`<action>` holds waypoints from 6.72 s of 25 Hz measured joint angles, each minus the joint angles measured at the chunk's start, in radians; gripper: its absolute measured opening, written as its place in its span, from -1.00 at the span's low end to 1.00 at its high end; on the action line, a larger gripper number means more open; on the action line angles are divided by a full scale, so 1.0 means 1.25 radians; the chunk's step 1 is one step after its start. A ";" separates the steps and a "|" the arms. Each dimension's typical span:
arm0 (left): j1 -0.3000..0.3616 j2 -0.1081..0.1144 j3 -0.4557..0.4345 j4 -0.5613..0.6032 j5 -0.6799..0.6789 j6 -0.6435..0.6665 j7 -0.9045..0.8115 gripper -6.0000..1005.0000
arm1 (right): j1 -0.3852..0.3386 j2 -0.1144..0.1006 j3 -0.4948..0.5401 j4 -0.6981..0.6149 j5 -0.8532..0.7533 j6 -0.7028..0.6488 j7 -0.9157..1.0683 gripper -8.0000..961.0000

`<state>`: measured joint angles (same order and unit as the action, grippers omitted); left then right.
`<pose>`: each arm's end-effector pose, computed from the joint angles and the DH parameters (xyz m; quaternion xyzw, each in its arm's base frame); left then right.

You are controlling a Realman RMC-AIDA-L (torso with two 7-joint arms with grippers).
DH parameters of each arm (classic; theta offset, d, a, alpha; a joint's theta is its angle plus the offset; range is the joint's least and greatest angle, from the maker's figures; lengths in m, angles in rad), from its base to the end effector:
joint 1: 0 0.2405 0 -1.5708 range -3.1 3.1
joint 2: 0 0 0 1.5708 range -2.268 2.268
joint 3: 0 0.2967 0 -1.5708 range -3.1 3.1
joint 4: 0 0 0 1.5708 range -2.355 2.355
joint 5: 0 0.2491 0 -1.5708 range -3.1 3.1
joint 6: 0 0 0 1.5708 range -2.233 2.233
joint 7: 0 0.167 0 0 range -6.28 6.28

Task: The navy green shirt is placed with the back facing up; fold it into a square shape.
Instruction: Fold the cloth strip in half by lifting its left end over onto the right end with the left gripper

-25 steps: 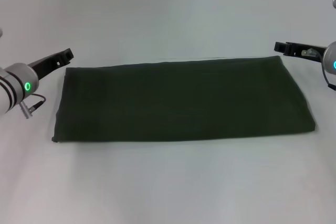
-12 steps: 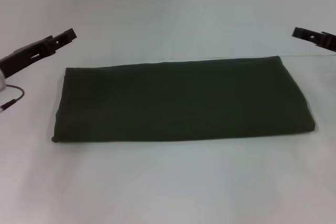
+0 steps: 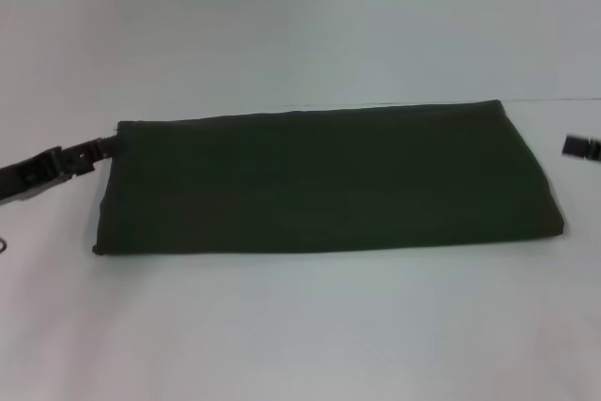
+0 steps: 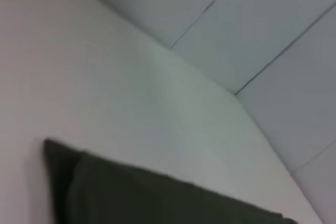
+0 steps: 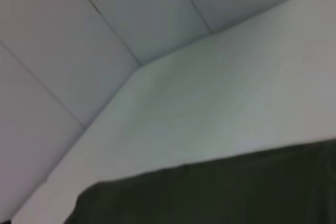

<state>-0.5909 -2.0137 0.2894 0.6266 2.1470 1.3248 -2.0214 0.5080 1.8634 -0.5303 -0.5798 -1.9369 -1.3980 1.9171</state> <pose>-0.3692 0.4382 0.0408 -0.7302 -0.5512 -0.3173 0.2496 0.3827 0.4243 0.0892 -0.7862 0.4859 0.2903 0.2479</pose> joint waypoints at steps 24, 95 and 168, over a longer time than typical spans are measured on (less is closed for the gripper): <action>-0.018 0.005 0.021 -0.019 0.147 -0.088 -0.159 0.55 | 0.033 -0.017 -0.001 0.004 -0.156 0.051 0.067 0.81; -0.038 -0.001 0.127 -0.069 0.205 -0.194 -0.158 -0.94 | 0.160 -0.062 -0.132 -0.003 -0.305 0.054 0.315 0.79; -0.040 -0.004 0.127 -0.071 0.204 -0.191 -0.153 -0.94 | 0.202 0.017 -0.143 0.056 -0.490 0.243 0.305 -0.94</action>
<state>-0.6409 -2.0182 0.4479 0.5384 2.4020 1.0865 -2.2123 0.7601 1.8852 -0.7087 -0.5095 -2.5493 -1.0946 2.2982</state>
